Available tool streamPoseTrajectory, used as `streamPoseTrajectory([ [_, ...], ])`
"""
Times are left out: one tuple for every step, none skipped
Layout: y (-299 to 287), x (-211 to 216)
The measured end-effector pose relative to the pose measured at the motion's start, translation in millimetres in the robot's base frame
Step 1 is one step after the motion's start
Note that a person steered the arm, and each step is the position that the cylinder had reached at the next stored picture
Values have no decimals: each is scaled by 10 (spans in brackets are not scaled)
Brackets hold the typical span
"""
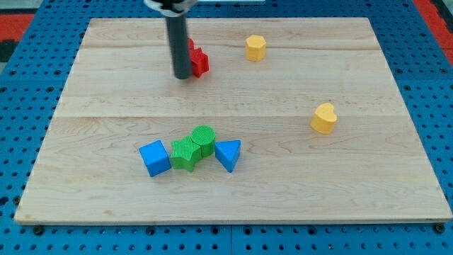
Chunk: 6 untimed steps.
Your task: Push the red circle into the red star
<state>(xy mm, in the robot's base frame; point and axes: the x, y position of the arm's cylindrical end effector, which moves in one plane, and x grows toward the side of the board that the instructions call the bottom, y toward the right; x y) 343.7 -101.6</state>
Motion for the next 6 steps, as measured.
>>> streamPoseTrajectory([
  [-376,-160],
  [369,-162],
  [631,-137],
  [-166,-60],
  [-521,-538],
  [-118,-777],
])
